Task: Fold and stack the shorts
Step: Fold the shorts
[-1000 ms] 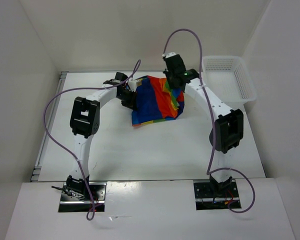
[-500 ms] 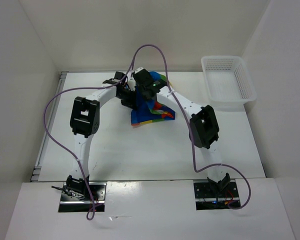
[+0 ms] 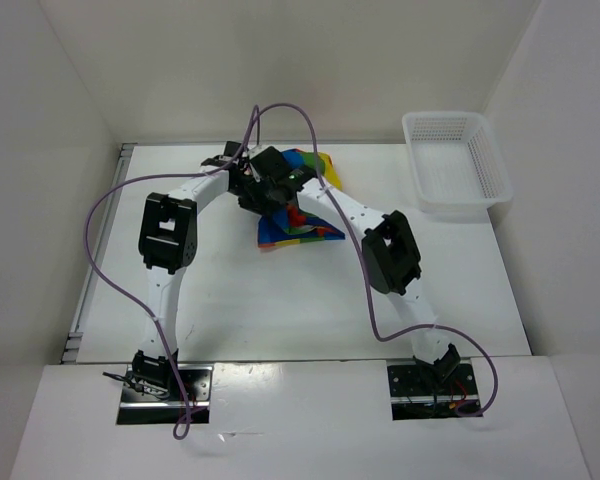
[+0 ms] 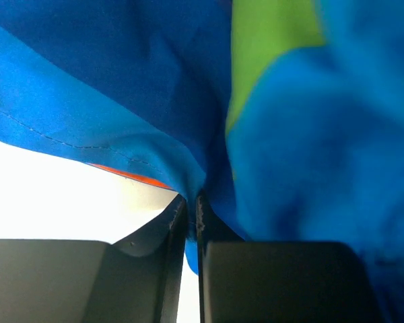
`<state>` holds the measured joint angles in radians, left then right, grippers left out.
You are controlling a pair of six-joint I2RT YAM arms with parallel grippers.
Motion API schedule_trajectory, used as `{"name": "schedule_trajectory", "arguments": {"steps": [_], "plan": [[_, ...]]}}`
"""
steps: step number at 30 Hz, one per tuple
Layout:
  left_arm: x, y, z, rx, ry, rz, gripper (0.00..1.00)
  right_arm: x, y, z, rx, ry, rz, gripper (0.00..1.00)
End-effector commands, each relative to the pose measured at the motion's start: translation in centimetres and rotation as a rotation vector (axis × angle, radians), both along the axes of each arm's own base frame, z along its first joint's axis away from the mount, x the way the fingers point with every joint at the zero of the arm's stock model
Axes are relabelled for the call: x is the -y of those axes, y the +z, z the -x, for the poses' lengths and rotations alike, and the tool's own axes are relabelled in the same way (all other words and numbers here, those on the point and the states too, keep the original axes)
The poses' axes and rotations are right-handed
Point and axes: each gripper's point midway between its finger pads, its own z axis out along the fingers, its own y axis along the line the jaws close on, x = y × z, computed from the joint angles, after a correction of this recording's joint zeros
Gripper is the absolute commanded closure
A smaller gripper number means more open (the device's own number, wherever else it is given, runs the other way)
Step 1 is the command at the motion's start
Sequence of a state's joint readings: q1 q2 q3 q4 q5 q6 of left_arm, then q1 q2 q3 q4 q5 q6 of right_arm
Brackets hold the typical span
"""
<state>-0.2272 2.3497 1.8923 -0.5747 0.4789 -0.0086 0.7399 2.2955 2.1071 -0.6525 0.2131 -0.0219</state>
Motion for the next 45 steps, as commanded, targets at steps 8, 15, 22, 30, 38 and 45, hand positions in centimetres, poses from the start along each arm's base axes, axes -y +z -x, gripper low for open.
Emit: {"name": "schedule_trajectory", "arguments": {"steps": [8, 15, 22, 30, 38, 45], "plan": [[-1.1, -0.5, -1.0, 0.01, 0.021, -0.02, 0.78, -6.2, 6.4, 3.9, 0.0, 0.301, -0.21, 0.17], [-3.6, 2.1, -1.7, 0.051, 0.077, -0.05, 0.56, -5.1, 15.7, 4.1, 0.2, 0.307, -0.302, 0.36], [-4.0, 6.7, -1.2, 0.107, 0.083, -0.03, 0.34, 2.9, 13.7, 2.0, 0.281, 0.022, -0.243, 0.95], [-6.3, 11.1, -1.8, 0.208, 0.163, -0.136, 0.31, 4.7, 6.9, -0.2, 0.196, -0.063, -0.212, 0.99], [-4.8, 14.4, -5.9, 0.309, 0.136, -0.046, 0.26, 3.2, 1.1, -1.7, 0.101, -0.029, -0.196, 1.0], [-0.5, 12.4, -8.9, 0.328, 0.05, 0.027, 0.22, 2.3, -2.8, -0.6, 0.003, 0.006, -0.203, 1.0]]}}
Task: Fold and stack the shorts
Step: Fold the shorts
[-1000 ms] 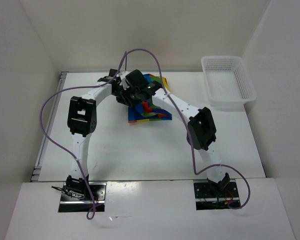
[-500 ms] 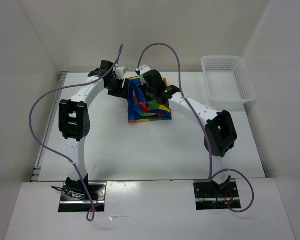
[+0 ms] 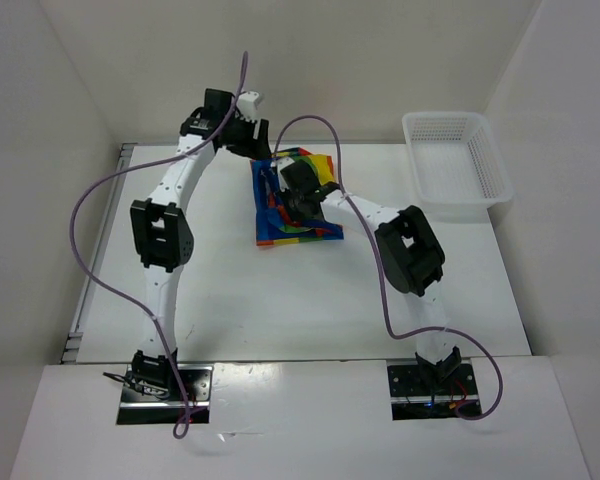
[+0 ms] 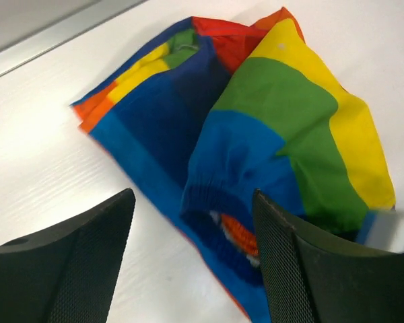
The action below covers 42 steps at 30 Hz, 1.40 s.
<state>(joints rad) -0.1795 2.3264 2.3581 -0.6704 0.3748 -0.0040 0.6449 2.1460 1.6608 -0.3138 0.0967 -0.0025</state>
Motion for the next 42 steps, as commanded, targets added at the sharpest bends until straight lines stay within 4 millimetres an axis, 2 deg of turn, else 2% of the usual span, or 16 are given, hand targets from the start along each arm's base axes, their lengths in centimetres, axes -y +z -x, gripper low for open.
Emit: {"name": "schedule_trajectory", "arguments": {"steps": [1, 6, 14, 16, 21, 24, 27, 29, 30, 33, 35, 36, 37, 38, 40, 42], "plan": [[2.2, -4.7, -0.3, -0.083, -0.064, 0.02, 0.22, -2.3, 1.4, -0.3, 0.011, 0.043, -0.11, 1.0], [3.0, -10.3, 0.0, -0.183, -0.085, 0.017, 0.28, -2.8, -0.4, 1.6, -0.038, 0.08, -0.096, 1.0], [2.6, -13.4, -0.6, -0.206, -0.042, -0.045, 0.37, -3.1, -2.1, 3.3, -0.082, 0.097, -0.082, 1.0], [1.3, -15.3, -1.2, -0.214, 0.016, -0.109, 0.37, -3.6, -3.0, 4.2, -0.105, 0.131, -0.077, 1.0], [0.2, -16.6, -1.7, -0.217, 0.06, -0.16, 0.37, -4.1, -5.2, 8.4, -0.177, 0.195, -0.048, 1.0], [0.5, -16.6, -1.3, -0.231, 0.045, -0.147, 0.37, -4.6, -4.9, 10.8, -0.195, 0.231, -0.05, 1.0], [1.6, -15.4, -0.1, -0.253, -0.008, -0.093, 0.34, -5.3, -2.4, 11.3, -0.144, 0.262, -0.062, 1.0], [2.1, -14.3, 0.4, -0.252, -0.033, -0.064, 0.32, -5.3, 0.1, 9.9, -0.053, 0.272, -0.048, 1.0], [2.1, -13.1, 0.6, -0.24, -0.033, -0.062, 0.31, -5.5, 3.0, 9.2, 0.005, 0.275, -0.064, 1.0], [2.2, -10.2, 0.9, -0.203, -0.041, -0.045, 0.29, -5.6, 8.2, 8.3, 0.109, 0.282, -0.09, 1.0], [2.2, -9.4, 1.5, -0.203, -0.047, -0.038, 0.28, -4.7, 12.7, 8.2, 0.173, 0.271, -0.143, 0.97], [2.2, -7.5, 1.7, -0.178, -0.047, -0.033, 0.26, -4.0, 13.9, 8.2, 0.183, 0.258, -0.166, 0.94], [2.0, -8.0, 2.5, -0.201, -0.047, -0.038, 0.26, -2.0, 16.2, 7.6, 0.211, 0.211, -0.195, 0.89], [1.9, -6.1, 2.8, -0.169, -0.047, -0.032, 0.25, -0.6, 15.9, 7.6, 0.187, 0.169, -0.204, 0.86], [1.6, -5.4, 3.6, -0.158, -0.04, -0.037, 0.23, 2.4, 16.0, 7.0, 0.182, 0.093, -0.206, 0.81], [0.9, -5.0, 5.4, -0.171, -0.03, -0.05, 0.17, 6.5, 12.5, 6.3, 0.107, -0.02, -0.168, 0.81]]}}
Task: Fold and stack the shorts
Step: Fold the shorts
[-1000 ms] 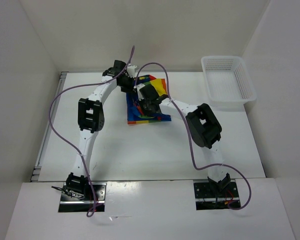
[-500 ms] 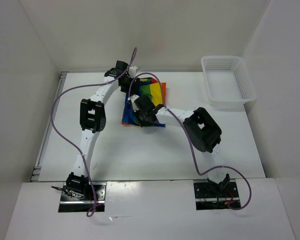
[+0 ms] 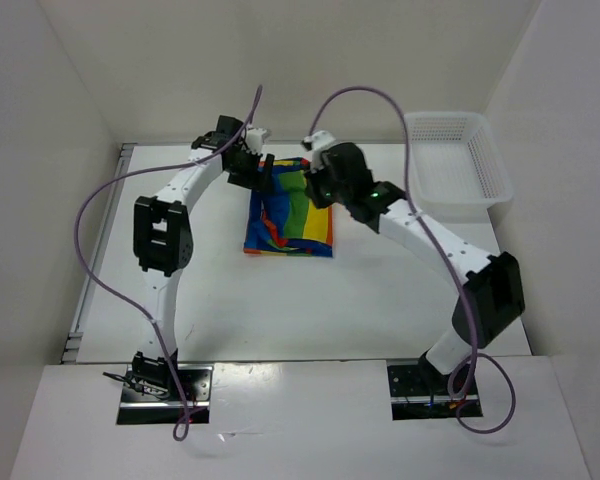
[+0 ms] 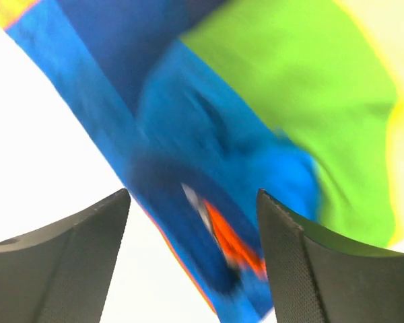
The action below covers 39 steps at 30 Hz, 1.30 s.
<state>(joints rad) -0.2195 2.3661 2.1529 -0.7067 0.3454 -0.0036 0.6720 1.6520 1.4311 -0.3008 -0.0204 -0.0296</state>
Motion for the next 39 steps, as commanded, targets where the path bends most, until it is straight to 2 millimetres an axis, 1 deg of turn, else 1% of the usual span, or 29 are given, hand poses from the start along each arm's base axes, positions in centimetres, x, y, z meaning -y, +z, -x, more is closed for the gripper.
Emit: {"name": "schedule_trajectory", "arguments": {"steps": [1, 2, 3, 4, 5, 6, 7, 8, 9, 10, 12, 13, 14, 15, 17, 18, 20, 21, 22, 25, 26, 28, 30, 31, 32, 33, 34, 38, 39], "plan": [[-0.1, 5.7, 1.4, 0.102, -0.01, 0.031, 0.16, 6.1, -3.8, -0.6, -0.122, -0.168, 0.026, 0.81], [-0.3, 7.1, 2.3, 0.117, -0.01, 0.034, 0.16, 7.9, -5.9, -0.3, -0.182, -0.206, 0.037, 0.8], [-0.6, 5.7, 3.6, 0.088, -0.01, 0.027, 0.13, 7.8, -6.8, 0.3, -0.234, -0.195, 0.006, 0.78], [-1.0, 5.6, 4.2, 0.087, -0.002, 0.017, 0.11, 8.0, -7.7, 0.9, -0.267, -0.179, 0.004, 0.76], [-0.8, 6.4, 5.1, 0.099, -0.004, 0.005, 0.11, 7.9, -9.5, 1.8, -0.313, -0.171, 0.005, 0.71], [-0.7, 6.0, 5.7, 0.087, -0.008, -0.005, 0.1, 7.5, -10.0, 2.3, -0.338, -0.163, -0.019, 0.69], [-1.0, 4.8, 6.6, 0.056, -0.003, -0.02, 0.1, 7.9, -11.2, 2.6, -0.369, -0.167, -0.022, 0.66], [-1.1, 4.2, 6.8, 0.047, -0.003, -0.022, 0.1, 7.4, -11.8, 2.4, -0.374, -0.161, -0.037, 0.63], [-1.0, 3.4, 7.4, 0.023, -0.009, -0.019, 0.1, 6.9, -12.0, 2.4, -0.388, -0.151, -0.06, 0.63], [-1.1, 2.0, 8.4, -0.019, -0.016, -0.02, 0.1, 6.9, -13.1, 2.5, -0.408, -0.158, -0.056, 0.61], [-0.7, 0.9, 8.9, -0.028, -0.028, -0.022, 0.1, 6.8, -13.6, 2.0, -0.421, -0.169, -0.073, 0.6], [-0.3, -0.1, 9.4, -0.048, -0.039, -0.027, 0.1, 7.0, -13.9, 1.6, -0.424, -0.183, -0.081, 0.6], [-0.7, -1.4, 9.8, -0.069, -0.029, -0.05, 0.1, 7.6, -14.7, 1.3, -0.44, -0.199, -0.074, 0.57], [-0.3, -1.7, 10.0, -0.067, -0.038, -0.05, 0.1, 7.4, -14.2, 0.9, -0.424, -0.197, -0.084, 0.57], [-0.4, -3.0, 10.1, -0.088, -0.038, -0.055, 0.1, 7.7, -15.3, 0.6, -0.444, -0.216, -0.083, 0.55], [-0.1, -2.8, 9.9, -0.077, -0.043, -0.043, 0.1, 7.7, -15.3, 0.6, -0.444, -0.216, -0.083, 0.55], [0.0, -3.7, 10.1, -0.099, -0.048, -0.041, 0.13, 7.7, -16.8, 1.0, -0.476, -0.219, -0.079, 0.53], [0.3, -4.1, 10.3, -0.116, -0.059, -0.026, 0.14, 7.1, -16.5, 1.1, -0.484, -0.203, -0.108, 0.52], [0.3, -4.1, 10.3, -0.116, -0.059, -0.026, 0.18, 7.1, -17.3, 1.5, -0.513, -0.207, -0.11, 0.52], [0.1, -5.0, 10.4, -0.131, -0.053, -0.04, 0.25, 6.9, -17.7, 1.7, -0.524, -0.206, -0.121, 0.51], [0.1, -5.0, 10.4, -0.131, -0.053, -0.04, 0.27, 7.1, -18.5, 2.1, -0.542, -0.209, -0.11, 0.51], [0.7, -4.8, 10.7, -0.14, -0.074, -0.004, 0.27, 7.4, -18.9, 2.3, -0.547, -0.218, -0.1, 0.51], [1.3, -2.9, 11.0, -0.131, -0.095, 0.033, 0.17, 7.4, -18.9, 2.3, -0.547, -0.218, -0.1, 0.51], [1.4, -1.9, 11.4, -0.145, -0.104, 0.067, 0.16, 7.4, -18.6, 2.3, -0.539, -0.217, -0.105, 0.51], [1.7, -0.9, 11.5, -0.142, -0.116, 0.089, 0.16, 7.5, -18.9, 2.5, -0.552, -0.224, -0.106, 0.51], [0.9, 0.7, 10.6, -0.122, -0.1, 0.118, 0.15, 7.5, -18.9, 2.5, -0.552, -0.224, -0.106, 0.51], [0.9, 1.2, 11.0, -0.147, -0.109, 0.151, 0.13, 7.5, -18.9, 2.5, -0.552, -0.224, -0.106, 0.51], [0.6, 1.5, 10.8, -0.148, -0.103, 0.16, 0.11, 7.6, -18.8, 2.7, -0.547, -0.218, -0.1, 0.51], [0.6, 0.9, 10.9, -0.161, -0.102, 0.158, 0.11, 7.6, -18.8, 2.7, -0.547, -0.218, -0.1, 0.51]]}}
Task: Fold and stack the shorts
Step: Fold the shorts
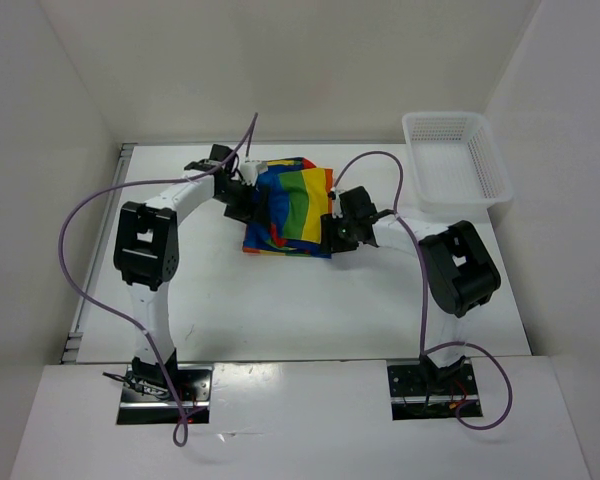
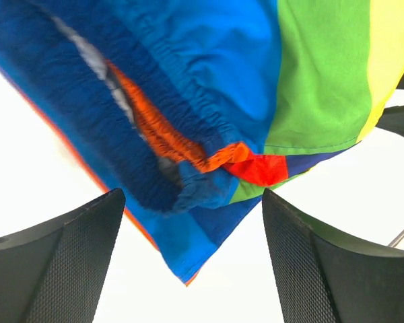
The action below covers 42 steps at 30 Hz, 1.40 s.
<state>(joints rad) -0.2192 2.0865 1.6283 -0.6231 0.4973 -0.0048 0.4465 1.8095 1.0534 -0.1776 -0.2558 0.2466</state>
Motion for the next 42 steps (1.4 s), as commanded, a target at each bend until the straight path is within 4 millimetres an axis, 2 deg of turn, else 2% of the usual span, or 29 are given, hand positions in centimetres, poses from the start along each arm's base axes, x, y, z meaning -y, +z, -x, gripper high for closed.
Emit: {"name": "schedule_trajectory", "arguments": {"steps": [1, 4, 5, 6, 7, 10, 12, 16, 17, 18, 19, 20, 21, 24, 27, 29, 30, 32, 33, 35, 36, 40, 42], "plan": [[0.5, 2.8, 0.0, 0.024, -0.022, 0.066, 0.11, -0.3, 0.5, -0.4, 0.028, 0.0, -0.026, 0.51], [0.9, 2.2, -0.7, 0.039, -0.026, 0.054, 0.06, -0.3, 0.5, -0.4, 0.028, 0.0, -0.026, 0.51], [1.0, 1.4, -1.1, 0.039, -0.022, 0.02, 0.05, -0.3, 0.5, -0.4, 0.028, 0.0, -0.026, 0.51], [1.1, 1.6, -2.0, 0.065, -0.017, 0.016, 0.05, -0.3, 0.5, -0.4, 0.028, 0.0, -0.026, 0.51], [1.8, 1.0, -2.0, 0.054, -0.031, 0.014, 0.03, -0.3, 0.1, -0.4, 0.02, 0.0, -0.022, 0.51], [2.3, 0.7, -3.5, 0.089, -0.031, 0.002, 0.03, -0.3, 0.1, -0.4, 0.02, 0.0, -0.022, 0.51], [1.9, 0.3, -3.9, 0.095, -0.017, -0.024, 0.03, -0.4, 0.4, -0.7, 0.028, 0.0, -0.026, 0.51], [1.5, -1.2, -3.2, 0.064, -0.009, -0.07, 0.06, -0.4, 0.4, -0.6, 0.023, -0.007, -0.03, 0.51], [1.3, -1.6, -3.1, 0.057, -0.006, -0.081, 0.1, -0.4, 0.1, -0.6, 0.015, -0.007, -0.026, 0.51], [0.9, -2.0, -2.9, 0.052, 0.002, -0.101, 0.22, -0.5, 0.2, -0.8, 0.023, -0.007, -0.03, 0.51], [0.7, -2.5, -2.6, 0.041, 0.006, -0.114, 0.28, -0.5, 0.2, -0.8, 0.023, -0.007, -0.03, 0.51], [0.7, -2.4, -2.8, 0.05, 0.007, -0.112, 0.33, -0.5, 0.2, -0.7, 0.019, -0.014, -0.034, 0.54], [0.8, -3.6, -2.2, 0.026, 0.001, -0.131, 0.38, -0.3, -0.2, -0.8, 0.015, -0.021, -0.023, 0.56], [1.1, -5.3, -2.0, 0.002, -0.008, -0.147, 0.42, -0.3, 0.1, -1.5, 0.038, -0.034, -0.015, 0.58], [1.7, -5.2, -1.9, 0.009, -0.02, -0.136, 0.45, -0.1, 0.1, -1.6, 0.042, -0.04, -0.009, 0.58], [1.8, -4.9, -2.2, 0.018, -0.019, -0.134, 0.53, -0.1, 0.1, -1.6, 0.042, -0.04, -0.009, 0.63], [1.8, -4.9, -2.2, 0.018, -0.019, -0.134, 0.64, -0.1, 0.1, -1.6, 0.042, -0.04, -0.009, 0.68], [1.6, -5.5, -1.6, -0.001, -0.02, -0.139, 0.74, 0.0, -0.2, -1.3, 0.034, -0.04, -0.005, 0.75], [1.4, -5.6, -1.0, -0.011, -0.021, -0.142, 0.83, 0.1, 0.1, -1.5, 0.046, -0.047, 0.0, 0.83], [1.3, -4.7, -0.5, -0.001, -0.021, -0.139, 0.9, 0.3, 0.0, -1.6, 0.045, -0.061, 0.003, 0.92], [0.6, -4.0, -0.1, -0.003, -0.01, -0.14, 0.95, 0.4, 0.4, -1.8, 0.059, -0.068, 0.006, 1.0], [-1.3, -1.6, 0.9, -0.009, 0.025, -0.14, 0.97, 0.9, 1.1, -1.5, 0.072, -0.074, 0.024, 1.0], [-1.6, -1.4, 2.1, -0.037, 0.023, -0.148, 0.99, 0.9, 1.4, -0.9, 0.075, -0.039, 0.024, 1.0]]}}
